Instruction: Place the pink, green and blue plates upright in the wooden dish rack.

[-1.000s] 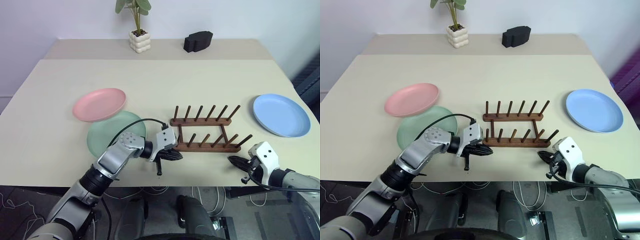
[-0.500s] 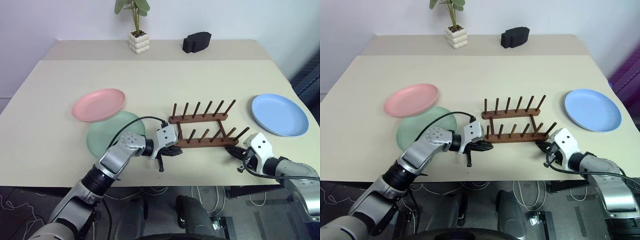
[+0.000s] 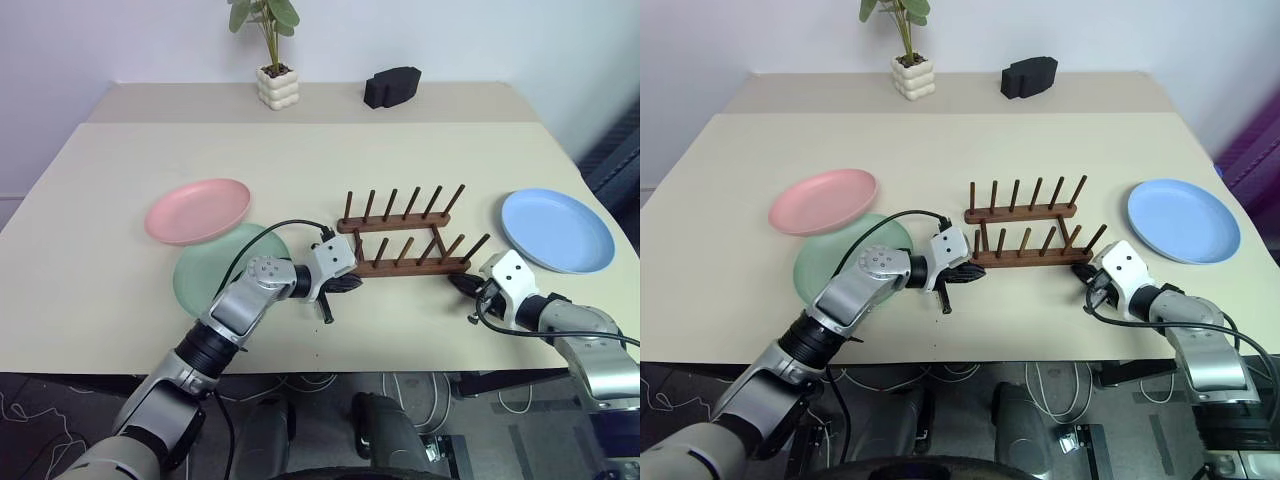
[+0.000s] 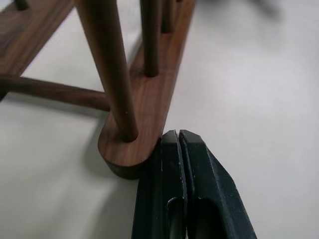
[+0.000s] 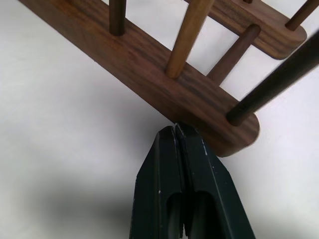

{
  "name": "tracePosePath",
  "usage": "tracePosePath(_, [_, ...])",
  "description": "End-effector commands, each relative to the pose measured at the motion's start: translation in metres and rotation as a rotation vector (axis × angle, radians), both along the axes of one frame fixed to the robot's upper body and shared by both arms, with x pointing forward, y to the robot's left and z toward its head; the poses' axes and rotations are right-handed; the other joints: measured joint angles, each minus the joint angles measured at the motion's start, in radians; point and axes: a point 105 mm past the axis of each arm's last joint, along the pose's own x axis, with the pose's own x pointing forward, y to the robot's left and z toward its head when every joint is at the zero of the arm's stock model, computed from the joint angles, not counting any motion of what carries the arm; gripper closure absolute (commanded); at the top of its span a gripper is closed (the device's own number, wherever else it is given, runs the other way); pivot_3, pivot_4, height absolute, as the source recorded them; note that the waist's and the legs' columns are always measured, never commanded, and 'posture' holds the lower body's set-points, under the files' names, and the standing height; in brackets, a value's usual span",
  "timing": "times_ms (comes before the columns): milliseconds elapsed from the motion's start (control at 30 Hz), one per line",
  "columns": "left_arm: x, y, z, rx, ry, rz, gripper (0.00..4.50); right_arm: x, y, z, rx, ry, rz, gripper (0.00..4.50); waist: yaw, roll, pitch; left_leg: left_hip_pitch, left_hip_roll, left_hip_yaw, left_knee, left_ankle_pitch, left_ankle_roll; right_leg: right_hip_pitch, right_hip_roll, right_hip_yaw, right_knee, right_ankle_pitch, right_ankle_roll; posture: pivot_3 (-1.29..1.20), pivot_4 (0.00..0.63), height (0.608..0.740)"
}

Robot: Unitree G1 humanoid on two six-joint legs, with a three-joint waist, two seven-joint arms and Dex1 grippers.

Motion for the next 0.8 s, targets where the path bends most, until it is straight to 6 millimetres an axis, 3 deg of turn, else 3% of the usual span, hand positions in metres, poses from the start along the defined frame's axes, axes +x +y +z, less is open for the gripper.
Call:
tracePosePath(33, [0.013,0.011,0.0,0.028,-0.028,0.072,4.47,0.004,-0.001,0.002,-0.009,-0.021,-0.008,4.5,0.0,0.0,0.0,0.0,0.0,0.0,0.0,0.0,0.0,0.0,0.0,0.0,0.0,0.0,0.0,0.0,0.15,0.74])
tracePosePath(567, [0.013,0.013,0.0,0.024,-0.032,0.076,4.47,0.004,0.0,0.003,-0.012,-0.033,-0.001,4.5,-0.001,0.0,0.0,0.0,0.0,0.0,0.0,0.0,0.0,0.0,0.0,0.0,0.0,0.0,0.0,0.0,0.15,0.74])
tracePosePath(800, [-0.003,0.03,0.04,-0.106,-0.067,0.009,4.47,-0.021,0.008,0.025,0.04,-0.049,0.063,4.5,0.0,0.001,0.001,-0.002,0.001,0.0,-0.003,0.0,0.0,-0.004,0.0,0.0,0.0,0.0,0.0,0.0,0.15,0.74])
